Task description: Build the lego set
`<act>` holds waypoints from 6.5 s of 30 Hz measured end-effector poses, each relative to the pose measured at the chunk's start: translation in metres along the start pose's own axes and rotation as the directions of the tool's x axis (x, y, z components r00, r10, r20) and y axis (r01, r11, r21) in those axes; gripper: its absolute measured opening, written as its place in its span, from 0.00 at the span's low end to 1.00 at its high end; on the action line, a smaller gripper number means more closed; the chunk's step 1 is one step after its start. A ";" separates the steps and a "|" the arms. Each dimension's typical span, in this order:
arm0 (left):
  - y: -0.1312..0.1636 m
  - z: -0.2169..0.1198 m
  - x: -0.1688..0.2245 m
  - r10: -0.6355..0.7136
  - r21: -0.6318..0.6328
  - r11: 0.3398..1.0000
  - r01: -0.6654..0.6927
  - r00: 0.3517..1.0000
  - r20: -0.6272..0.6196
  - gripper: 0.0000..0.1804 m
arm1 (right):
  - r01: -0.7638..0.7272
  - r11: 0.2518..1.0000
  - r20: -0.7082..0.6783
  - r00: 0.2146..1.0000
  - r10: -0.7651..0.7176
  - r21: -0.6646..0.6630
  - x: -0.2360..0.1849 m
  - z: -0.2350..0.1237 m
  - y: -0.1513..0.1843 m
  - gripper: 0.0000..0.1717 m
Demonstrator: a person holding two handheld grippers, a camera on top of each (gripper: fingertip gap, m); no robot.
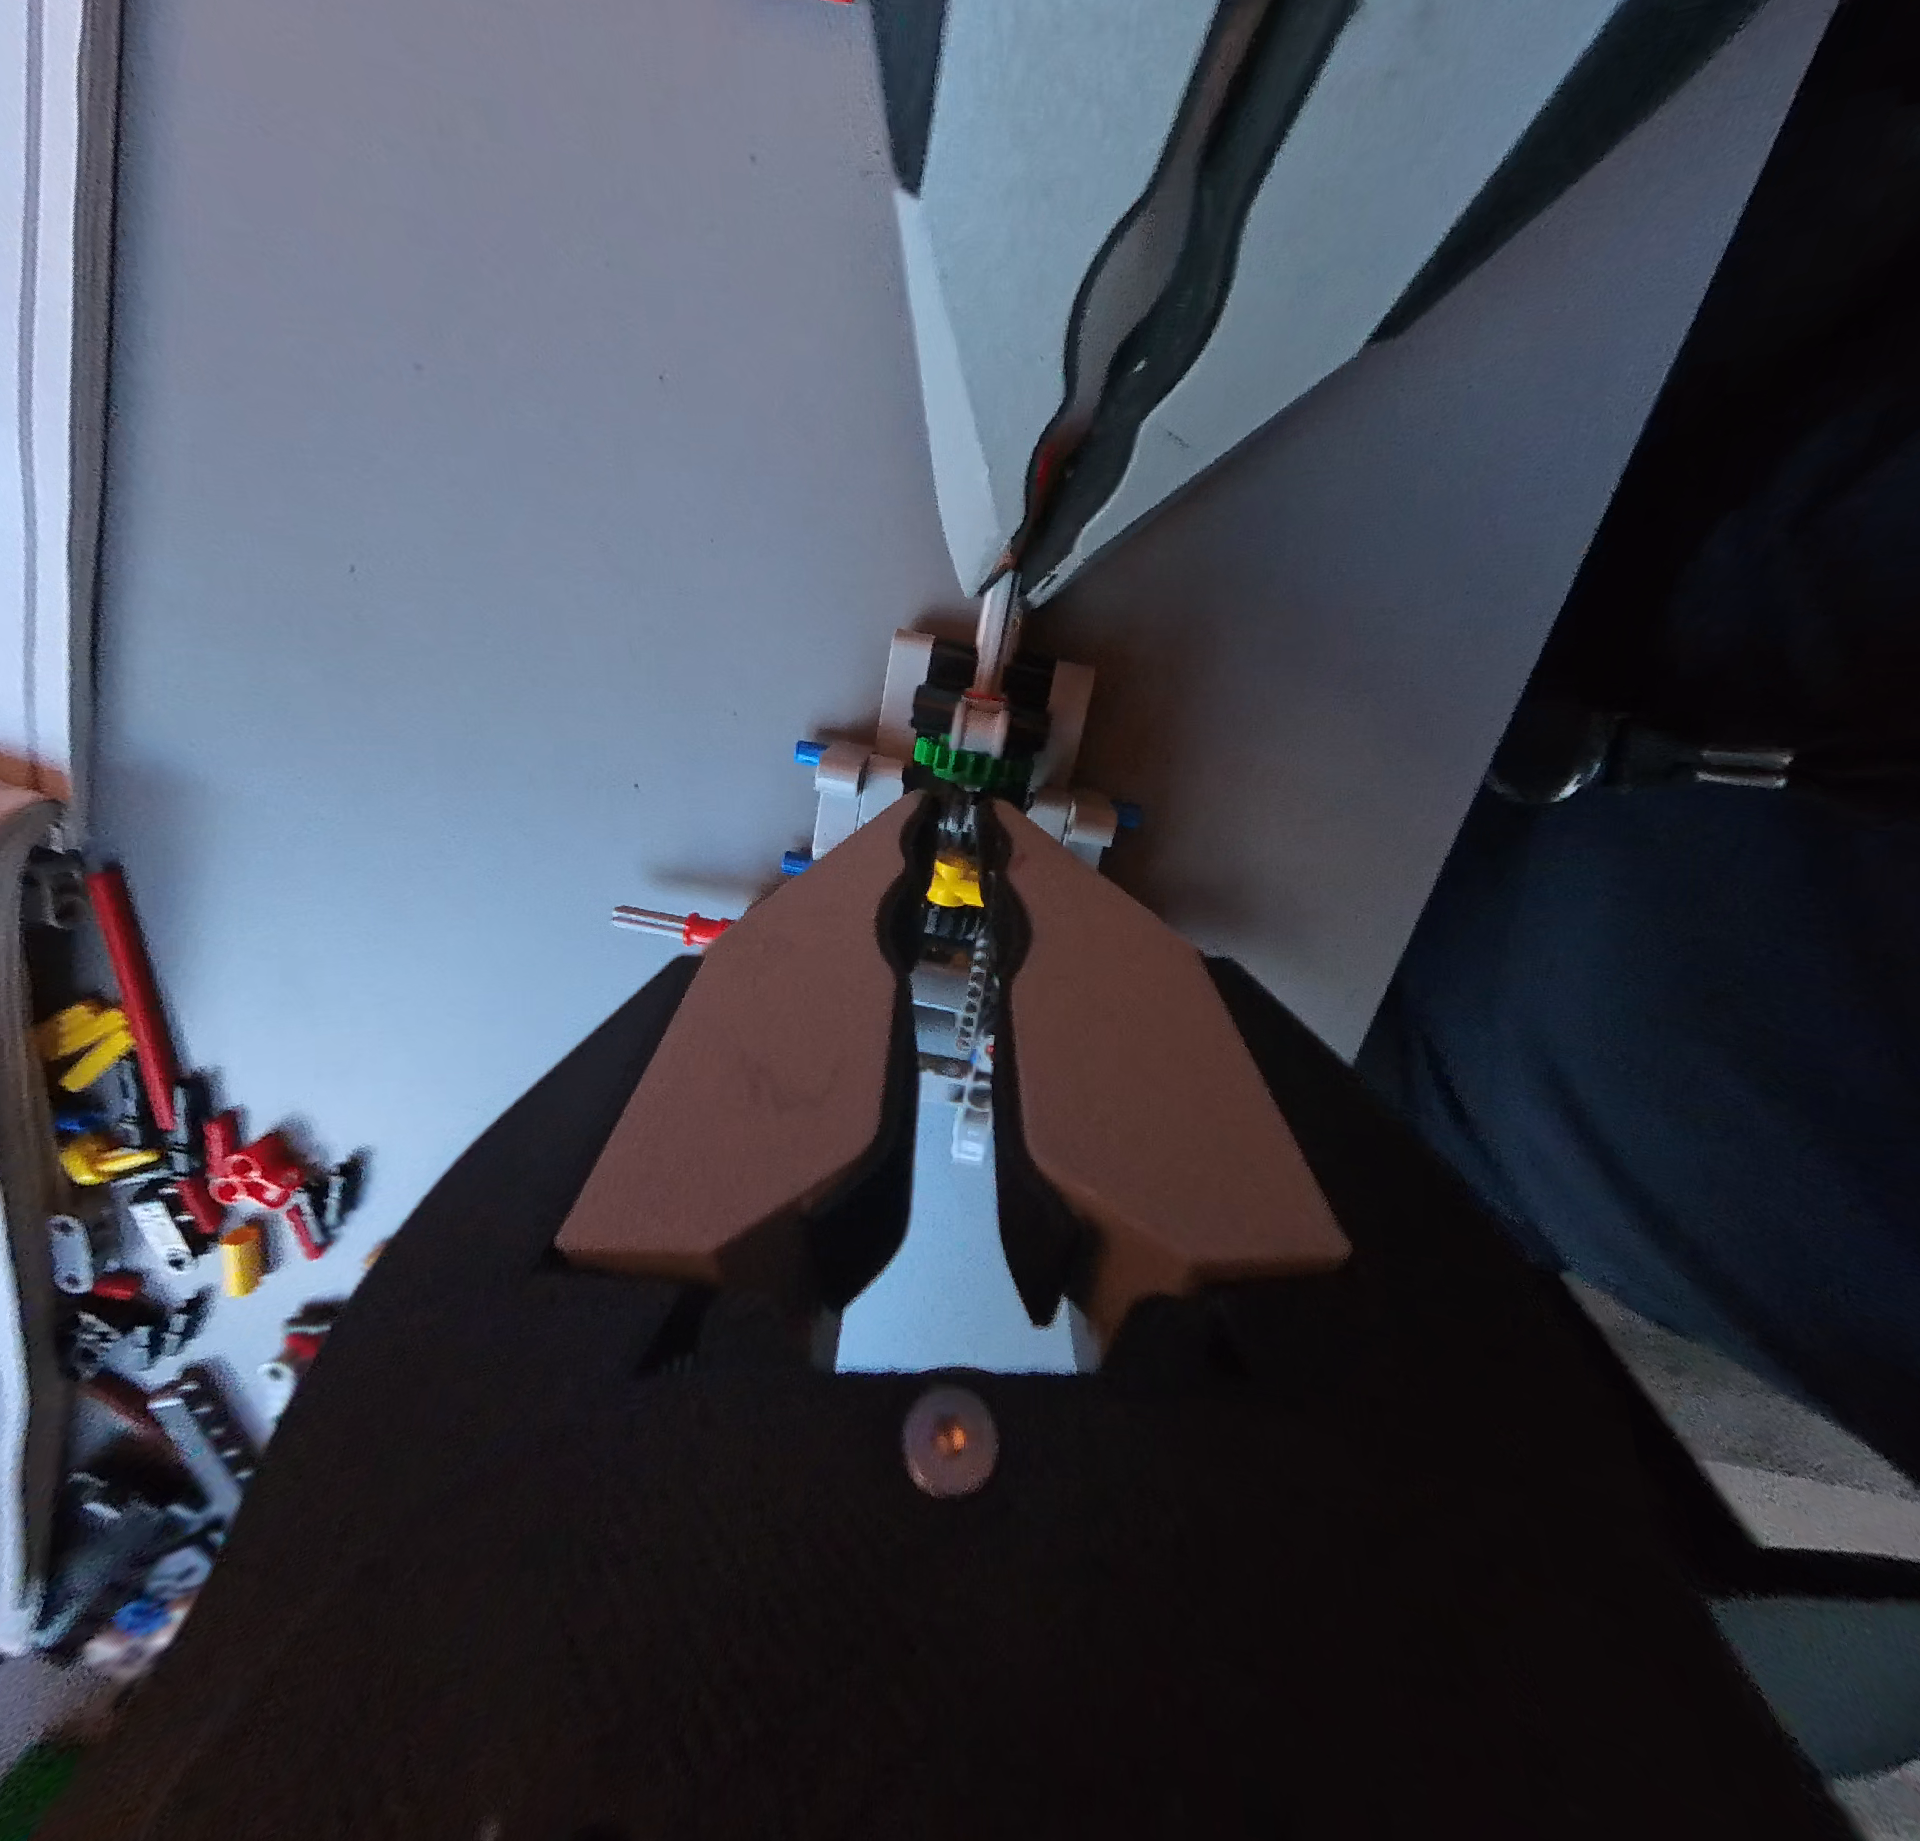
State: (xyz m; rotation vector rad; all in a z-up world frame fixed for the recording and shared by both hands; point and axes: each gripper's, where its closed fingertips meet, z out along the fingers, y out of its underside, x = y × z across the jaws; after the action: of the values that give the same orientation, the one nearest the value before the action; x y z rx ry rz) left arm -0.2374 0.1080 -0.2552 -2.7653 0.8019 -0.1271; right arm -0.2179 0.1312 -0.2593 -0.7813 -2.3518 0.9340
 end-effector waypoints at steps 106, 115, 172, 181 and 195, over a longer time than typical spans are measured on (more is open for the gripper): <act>0.013 -0.021 -0.010 -0.147 0.163 0.974 0.158 0.986 -0.079 0.14 | -0.319 0.933 0.080 0.948 0.309 0.169 0.029 -0.006 -0.012 0.06; 0.023 -0.046 -0.021 -0.224 0.277 0.934 0.228 0.974 -0.044 0.15 | -0.283 0.948 0.009 0.959 0.285 0.144 0.039 -0.007 -0.002 0.06; -0.028 -0.044 -0.083 0.279 -0.212 0.806 -0.553 0.038 0.959 0.31 | -0.109 0.993 -0.577 0.808 0.120 0.053 0.110 -0.021 0.013 0.38; -0.034 -0.045 -0.076 0.346 -0.325 0.657 -0.681 -0.111 0.932 0.31 | -0.243 0.937 -0.006 0.967 0.253 0.251 0.080 -0.008 -0.012 0.38; -0.007 -0.025 -0.109 0.179 0.143 0.771 -0.621 0.426 0.887 0.33 | 0.228 0.974 -0.486 0.850 -0.204 -0.011 0.118 -0.023 0.002 0.16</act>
State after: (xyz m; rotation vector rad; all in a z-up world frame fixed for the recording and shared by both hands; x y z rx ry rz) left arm -0.3297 0.1663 -0.2305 -1.7051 0.9479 0.9445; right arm -0.2881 0.2211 -0.2197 -0.6253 -1.9163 0.6064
